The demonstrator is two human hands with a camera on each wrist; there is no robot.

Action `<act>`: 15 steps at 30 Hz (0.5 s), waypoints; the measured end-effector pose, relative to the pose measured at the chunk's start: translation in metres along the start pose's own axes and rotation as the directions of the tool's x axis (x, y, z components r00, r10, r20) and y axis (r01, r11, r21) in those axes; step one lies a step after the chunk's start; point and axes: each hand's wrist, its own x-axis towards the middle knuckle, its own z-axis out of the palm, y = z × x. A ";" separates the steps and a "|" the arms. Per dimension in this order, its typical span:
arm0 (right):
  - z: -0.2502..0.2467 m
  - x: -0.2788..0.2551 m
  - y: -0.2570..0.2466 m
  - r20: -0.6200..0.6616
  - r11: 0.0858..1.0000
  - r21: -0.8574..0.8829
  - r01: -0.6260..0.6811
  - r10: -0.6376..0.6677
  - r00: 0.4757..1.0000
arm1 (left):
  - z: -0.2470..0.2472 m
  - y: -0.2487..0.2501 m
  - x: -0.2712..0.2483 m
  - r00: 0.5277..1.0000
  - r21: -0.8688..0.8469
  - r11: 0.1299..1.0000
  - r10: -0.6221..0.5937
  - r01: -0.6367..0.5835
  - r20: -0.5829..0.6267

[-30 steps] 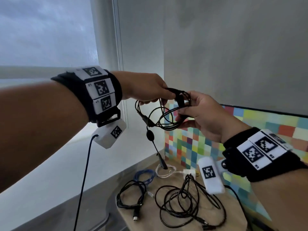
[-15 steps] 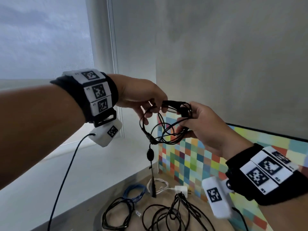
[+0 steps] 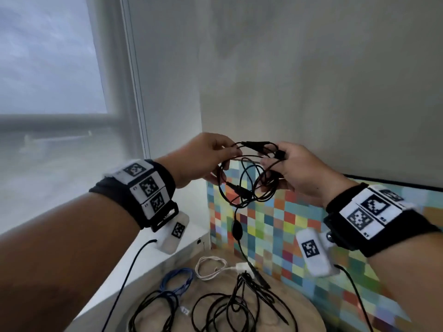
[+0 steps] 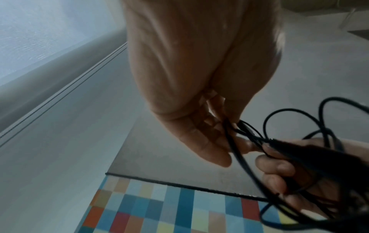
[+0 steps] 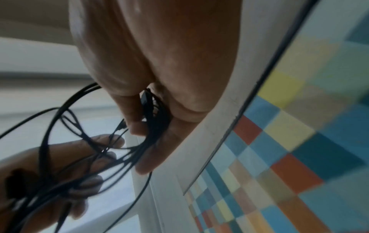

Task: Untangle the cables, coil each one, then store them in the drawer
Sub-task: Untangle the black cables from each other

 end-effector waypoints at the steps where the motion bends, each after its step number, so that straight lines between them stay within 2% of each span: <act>1: 0.002 0.000 -0.005 0.038 0.997 -0.083 -0.008 0.011 0.999 | 0.000 -0.007 -0.002 1.000 -0.031 1.000 -0.002 0.002 -0.013; 4: 0.006 0.000 -0.033 0.154 0.961 -0.276 -0.026 0.071 0.986 | 0.000 -0.026 -0.007 0.998 -0.156 0.988 -0.008 -0.001 -0.058; 6: 0.010 0.001 -0.056 0.190 0.946 -0.324 -0.027 0.093 0.977 | 0.001 -0.034 -0.011 0.991 -0.241 0.970 -0.006 -0.028 -0.137; 8: 0.019 0.007 -0.075 0.166 0.948 -0.316 -0.040 0.097 0.981 | 0.000 -0.036 -0.013 0.976 -0.322 0.945 -0.018 -0.055 -0.218; 11: 0.042 0.018 -0.085 0.099 0.950 -0.309 -0.037 0.071 0.993 | -0.003 -0.033 -0.021 0.962 -0.470 0.878 -0.047 -0.089 -0.269; 15: 0.066 0.024 -0.088 0.077 0.965 -0.256 0.056 -0.037 0.996 | -0.011 -0.031 -0.033 0.952 -0.471 0.871 -0.009 -0.142 -0.305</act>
